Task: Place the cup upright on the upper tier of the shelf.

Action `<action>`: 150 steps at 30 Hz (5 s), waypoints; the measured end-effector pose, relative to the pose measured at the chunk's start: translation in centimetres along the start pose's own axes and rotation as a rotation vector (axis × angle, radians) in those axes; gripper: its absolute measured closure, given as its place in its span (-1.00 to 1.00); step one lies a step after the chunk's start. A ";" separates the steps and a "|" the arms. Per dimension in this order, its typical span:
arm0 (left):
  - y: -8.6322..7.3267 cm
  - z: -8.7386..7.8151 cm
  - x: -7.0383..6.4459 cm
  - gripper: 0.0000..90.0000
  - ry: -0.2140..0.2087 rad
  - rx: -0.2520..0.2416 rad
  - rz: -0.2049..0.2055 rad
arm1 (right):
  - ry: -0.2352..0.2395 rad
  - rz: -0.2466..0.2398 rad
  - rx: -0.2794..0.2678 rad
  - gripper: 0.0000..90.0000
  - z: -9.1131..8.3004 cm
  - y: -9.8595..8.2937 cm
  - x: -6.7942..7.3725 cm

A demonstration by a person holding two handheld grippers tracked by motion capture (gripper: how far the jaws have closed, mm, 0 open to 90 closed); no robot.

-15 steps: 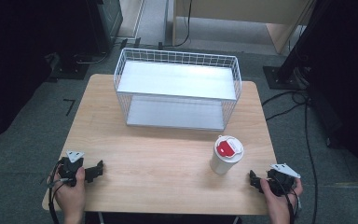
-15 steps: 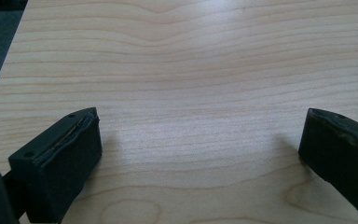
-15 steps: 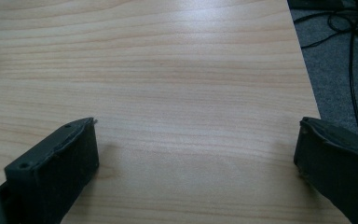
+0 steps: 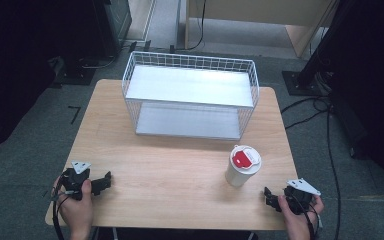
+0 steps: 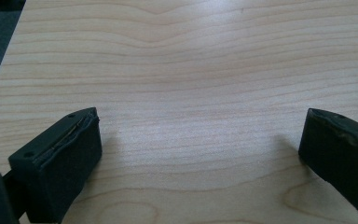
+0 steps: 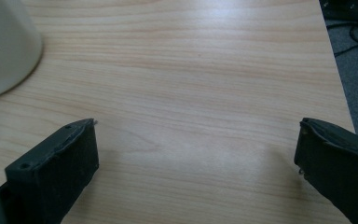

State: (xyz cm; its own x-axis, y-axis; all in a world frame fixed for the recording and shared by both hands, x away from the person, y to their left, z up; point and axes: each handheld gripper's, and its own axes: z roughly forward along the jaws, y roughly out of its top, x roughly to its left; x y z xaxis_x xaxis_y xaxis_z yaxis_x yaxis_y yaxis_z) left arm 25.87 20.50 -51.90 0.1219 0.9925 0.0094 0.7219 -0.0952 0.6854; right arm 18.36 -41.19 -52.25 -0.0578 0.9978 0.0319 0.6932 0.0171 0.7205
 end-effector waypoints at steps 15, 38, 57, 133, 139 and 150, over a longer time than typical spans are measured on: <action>0.0 0.0 0.0 -1.00 -0.001 0.000 0.001 | 0.078 -0.054 -0.019 -1.00 -0.2 0.5 3.4; 0.0 0.0 0.0 -1.00 -0.001 0.000 0.002 | 0.253 -0.073 -0.105 -0.99 0.3 1.9 7.4; 0.0 0.0 0.0 -1.00 -0.001 0.000 0.002 | 0.266 -0.035 -0.212 -0.85 0.4 3.7 9.3; 0.0 0.0 0.0 -1.00 -0.004 0.000 0.003 | 0.305 -0.022 -0.493 -0.79 -0.6 7.7 11.5; 0.0 0.0 0.0 -1.00 -0.004 0.000 0.003 | 0.307 -0.030 -0.512 -0.79 -1.2 8.9 12.0; 0.0 0.0 0.0 -1.00 -0.004 -0.001 0.002 | 0.331 -0.039 -0.557 -0.79 -1.9 11.2 13.0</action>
State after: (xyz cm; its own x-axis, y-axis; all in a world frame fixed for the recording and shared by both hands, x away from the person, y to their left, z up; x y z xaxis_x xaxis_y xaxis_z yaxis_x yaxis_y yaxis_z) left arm 25.87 20.45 -51.90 0.1260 0.9920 0.0079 0.7213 -0.0971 0.6858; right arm 24.02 -28.20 -42.43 -0.3553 0.9233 0.1460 0.2147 -0.0714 0.9741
